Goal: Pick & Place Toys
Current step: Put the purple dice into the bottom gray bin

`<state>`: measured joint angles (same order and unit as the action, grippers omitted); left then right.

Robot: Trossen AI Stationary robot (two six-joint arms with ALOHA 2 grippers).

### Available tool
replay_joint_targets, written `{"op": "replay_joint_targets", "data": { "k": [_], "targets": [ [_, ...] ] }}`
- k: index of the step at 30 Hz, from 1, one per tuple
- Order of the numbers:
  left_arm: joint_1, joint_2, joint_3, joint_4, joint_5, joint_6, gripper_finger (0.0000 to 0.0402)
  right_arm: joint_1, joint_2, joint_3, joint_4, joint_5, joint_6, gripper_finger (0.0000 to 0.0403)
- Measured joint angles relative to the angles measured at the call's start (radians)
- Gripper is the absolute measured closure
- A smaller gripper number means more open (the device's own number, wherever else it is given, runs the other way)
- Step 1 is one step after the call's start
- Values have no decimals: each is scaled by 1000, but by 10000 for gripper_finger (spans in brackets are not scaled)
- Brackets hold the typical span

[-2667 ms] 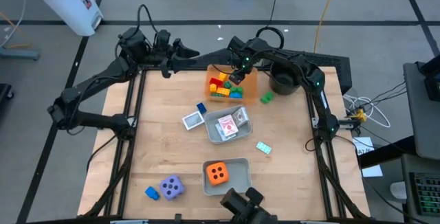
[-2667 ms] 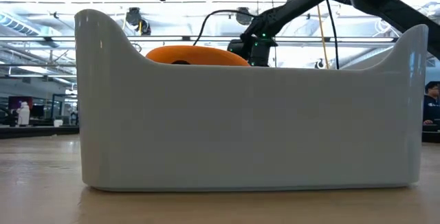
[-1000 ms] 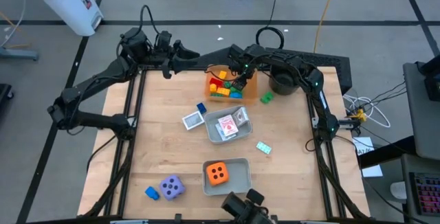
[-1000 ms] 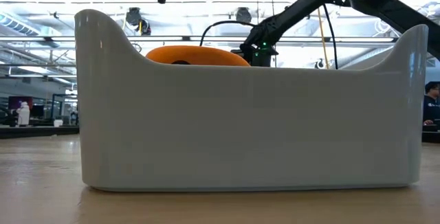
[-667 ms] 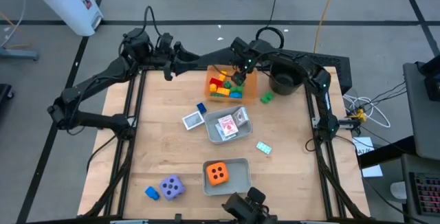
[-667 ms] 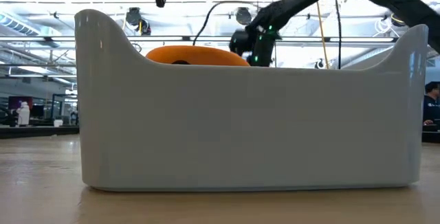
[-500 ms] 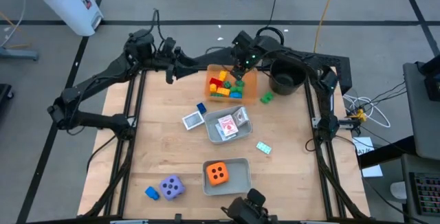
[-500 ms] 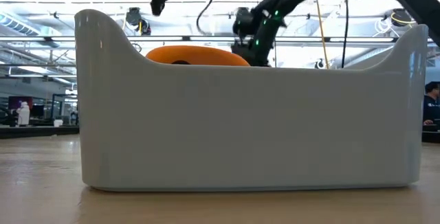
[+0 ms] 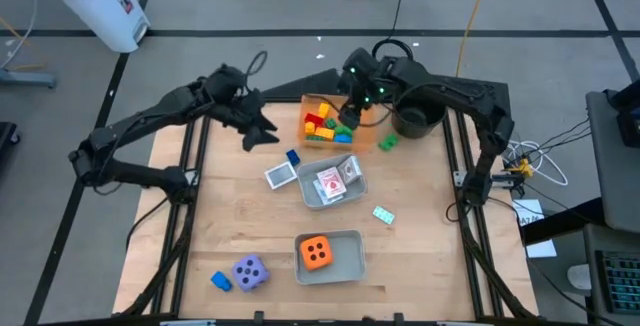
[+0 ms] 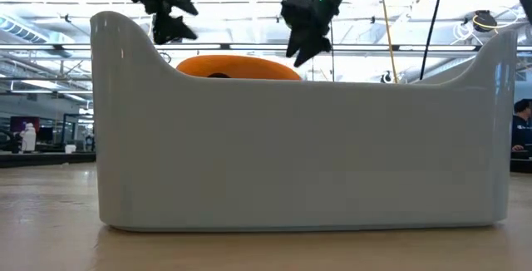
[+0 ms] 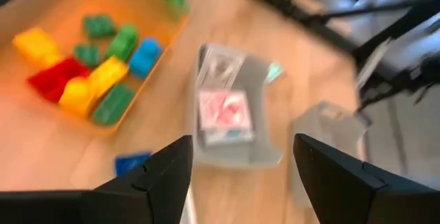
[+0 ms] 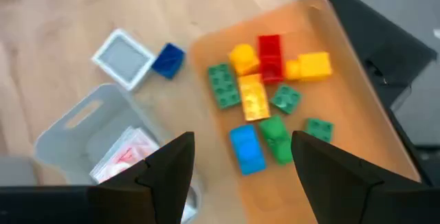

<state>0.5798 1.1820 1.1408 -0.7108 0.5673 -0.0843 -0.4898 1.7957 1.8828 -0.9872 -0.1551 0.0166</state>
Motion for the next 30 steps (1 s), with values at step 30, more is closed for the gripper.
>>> {"op": "replay_joint_targets", "data": {
  "k": [30],
  "targets": [
    [-599, 0, -67, -379, -231, -556, 142, 307, -571, -819, 603, 77, 351, 165]
  ]
}}
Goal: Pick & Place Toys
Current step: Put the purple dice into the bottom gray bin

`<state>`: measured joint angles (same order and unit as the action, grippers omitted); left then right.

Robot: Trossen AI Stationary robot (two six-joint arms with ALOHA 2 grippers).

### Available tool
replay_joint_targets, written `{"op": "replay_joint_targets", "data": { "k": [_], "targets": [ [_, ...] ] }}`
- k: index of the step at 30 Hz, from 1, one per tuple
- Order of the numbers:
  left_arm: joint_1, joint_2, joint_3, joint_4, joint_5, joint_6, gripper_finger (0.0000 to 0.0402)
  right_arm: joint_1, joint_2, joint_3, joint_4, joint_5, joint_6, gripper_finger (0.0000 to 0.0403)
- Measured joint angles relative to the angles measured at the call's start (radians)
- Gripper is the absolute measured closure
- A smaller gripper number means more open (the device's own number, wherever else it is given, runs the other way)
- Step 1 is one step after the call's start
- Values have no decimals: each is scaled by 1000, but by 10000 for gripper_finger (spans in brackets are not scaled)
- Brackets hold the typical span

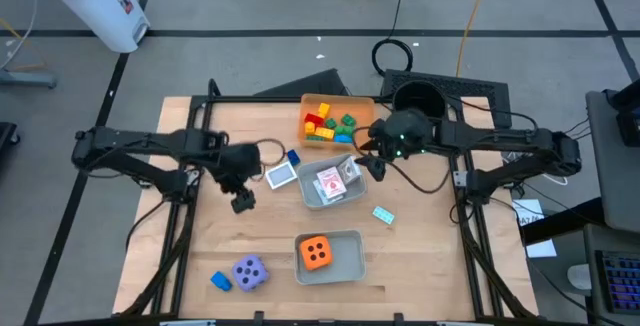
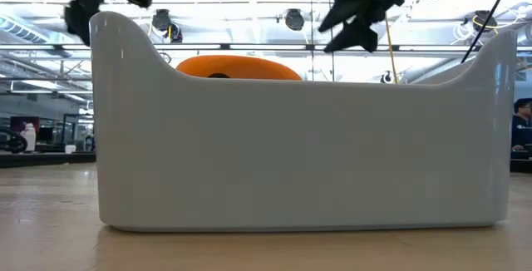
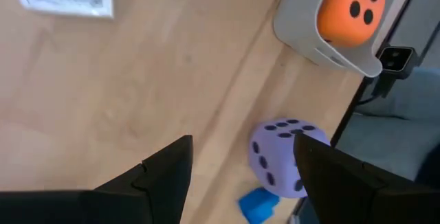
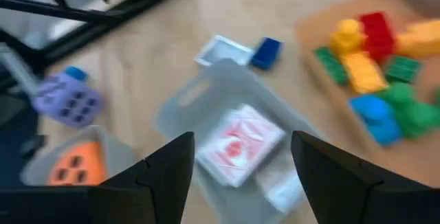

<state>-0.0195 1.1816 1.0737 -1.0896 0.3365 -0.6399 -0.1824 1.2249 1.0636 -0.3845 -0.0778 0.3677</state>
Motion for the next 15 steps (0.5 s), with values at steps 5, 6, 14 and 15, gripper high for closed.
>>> {"op": "replay_joint_targets", "data": {
  "k": [5, 6, 14, 15],
  "targets": [
    [-217, 0, 0, 86, -131, -267, 142, 104, -4, -31, 73, -1, 14, 165],
    [-260, 2, 0, 111, -164, -324, 142, 127, -4, -42, 91, -1, 18, 165],
    [-546, 33, 1, 229, -392, -700, 142, 290, -3, -158, 287, -1, 131, 165],
    [-572, 50, 1, 229, -402, -738, 142, 307, -3, -174, 309, -1, 144, 165]
  ]
}}
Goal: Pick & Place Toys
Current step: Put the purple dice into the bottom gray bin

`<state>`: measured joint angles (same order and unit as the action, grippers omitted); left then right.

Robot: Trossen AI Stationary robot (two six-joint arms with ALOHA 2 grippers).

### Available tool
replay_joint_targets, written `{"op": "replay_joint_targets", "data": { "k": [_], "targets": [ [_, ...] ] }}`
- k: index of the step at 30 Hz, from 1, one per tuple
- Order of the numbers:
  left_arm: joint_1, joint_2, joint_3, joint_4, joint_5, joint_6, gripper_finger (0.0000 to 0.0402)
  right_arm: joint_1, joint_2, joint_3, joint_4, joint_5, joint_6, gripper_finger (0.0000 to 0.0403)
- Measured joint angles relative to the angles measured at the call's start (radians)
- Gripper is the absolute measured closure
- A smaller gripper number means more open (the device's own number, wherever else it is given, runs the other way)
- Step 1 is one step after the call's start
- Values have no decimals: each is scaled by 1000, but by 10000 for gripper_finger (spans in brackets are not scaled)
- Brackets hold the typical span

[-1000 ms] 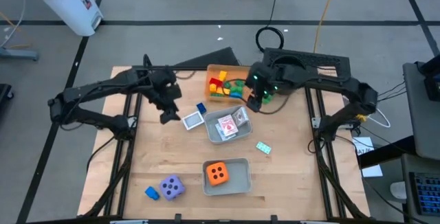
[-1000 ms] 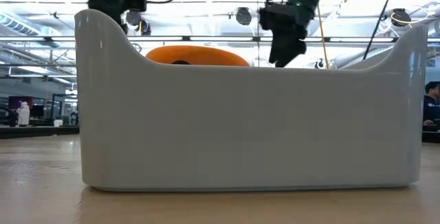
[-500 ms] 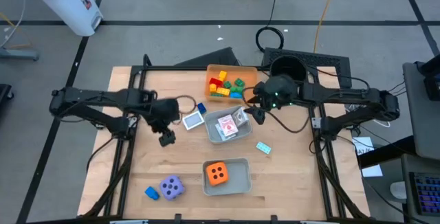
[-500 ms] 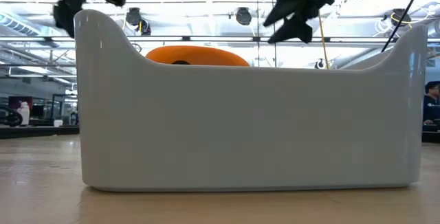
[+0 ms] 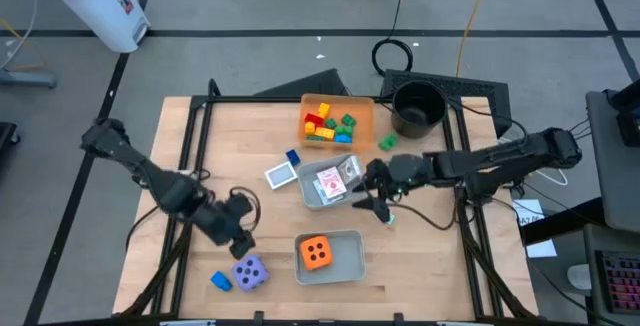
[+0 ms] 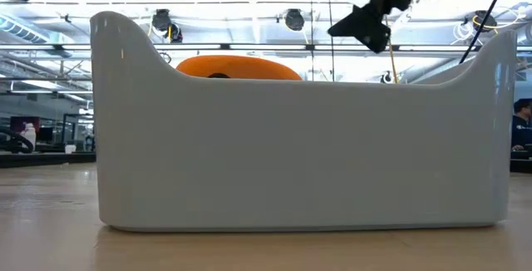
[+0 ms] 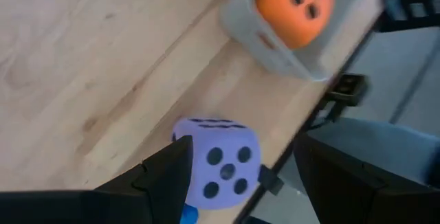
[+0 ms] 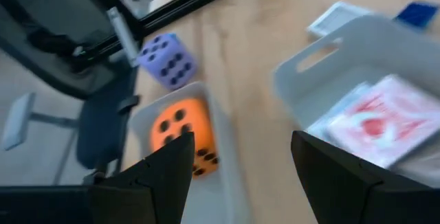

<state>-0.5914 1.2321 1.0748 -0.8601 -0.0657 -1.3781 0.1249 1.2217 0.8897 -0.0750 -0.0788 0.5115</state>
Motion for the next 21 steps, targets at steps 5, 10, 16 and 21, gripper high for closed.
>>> {"op": "replay_joint_targets", "data": {
  "k": [5, 10, 16, 21],
  "targets": [
    [-104, 79, -1, -8, 2, -110, 142, 65, 0, -52, 54, 4, 53, 165],
    [-153, 167, 14, -6, 46, -209, 148, 89, 0, -64, 56, 9, 54, 165],
    [-177, 300, 152, -12, 76, -168, 186, 93, 0, -64, 60, 83, 54, 165],
    [-170, 420, 321, -159, 102, -61, 225, 93, 0, -64, 66, 82, 54, 165]
  ]
}}
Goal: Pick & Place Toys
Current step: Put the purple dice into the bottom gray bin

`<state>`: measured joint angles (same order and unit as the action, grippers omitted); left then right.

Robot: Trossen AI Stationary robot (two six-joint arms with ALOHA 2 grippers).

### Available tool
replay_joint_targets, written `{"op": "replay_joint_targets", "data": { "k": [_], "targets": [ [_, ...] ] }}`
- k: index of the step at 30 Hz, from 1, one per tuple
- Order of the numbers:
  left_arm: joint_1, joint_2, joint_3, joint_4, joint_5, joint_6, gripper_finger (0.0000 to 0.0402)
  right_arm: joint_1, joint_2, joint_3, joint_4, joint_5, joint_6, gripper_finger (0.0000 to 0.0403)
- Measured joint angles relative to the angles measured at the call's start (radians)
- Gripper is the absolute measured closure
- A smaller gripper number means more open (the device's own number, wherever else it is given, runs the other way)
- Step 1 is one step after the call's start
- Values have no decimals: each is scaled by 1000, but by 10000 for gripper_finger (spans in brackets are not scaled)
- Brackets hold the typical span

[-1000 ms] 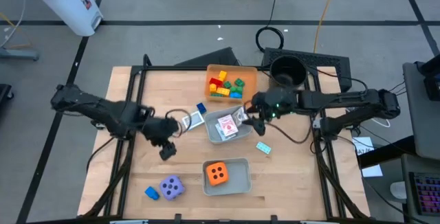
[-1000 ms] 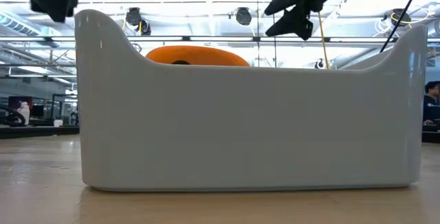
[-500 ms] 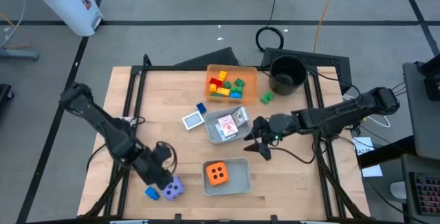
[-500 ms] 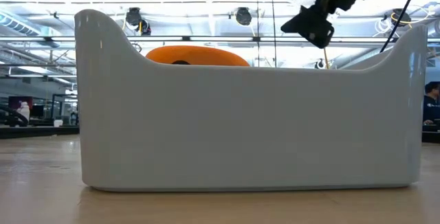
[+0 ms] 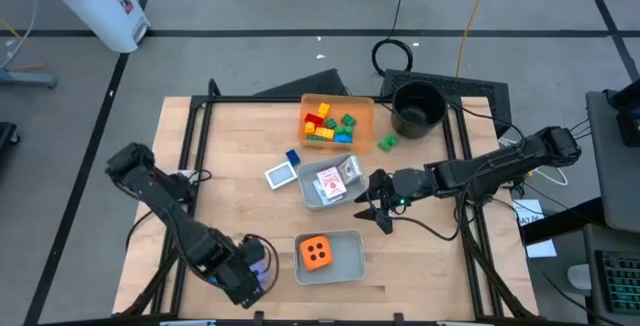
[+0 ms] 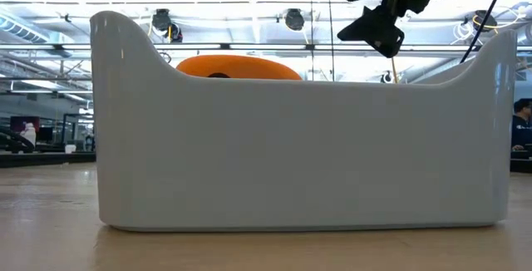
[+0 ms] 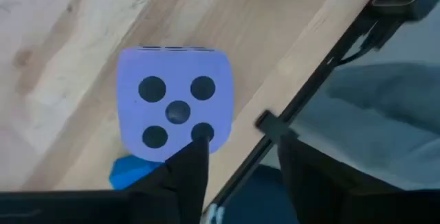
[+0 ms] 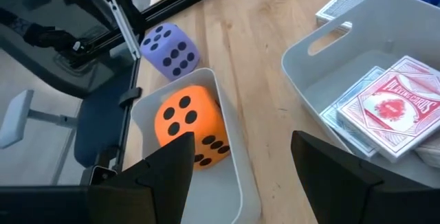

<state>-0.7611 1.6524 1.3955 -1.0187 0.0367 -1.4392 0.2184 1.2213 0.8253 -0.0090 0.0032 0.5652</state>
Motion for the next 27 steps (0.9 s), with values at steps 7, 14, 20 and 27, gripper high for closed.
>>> {"op": "replay_joint_targets", "data": {
  "k": [7, 14, 20, 27],
  "targets": [
    [-12, 69, 70, -90, 60, 77, 262, -2, 0, 0, 21, 1, 18, 165],
    [-12, 70, 70, -89, 40, 139, 284, -3, 0, 0, 44, 27, 17, 165],
    [11, 70, 70, -88, 43, 217, 286, -3, 0, 0, 43, 27, 0, 165],
    [48, 70, 70, -95, 49, 218, 286, -3, 0, 0, 43, 27, -10, 165]
  ]
}}
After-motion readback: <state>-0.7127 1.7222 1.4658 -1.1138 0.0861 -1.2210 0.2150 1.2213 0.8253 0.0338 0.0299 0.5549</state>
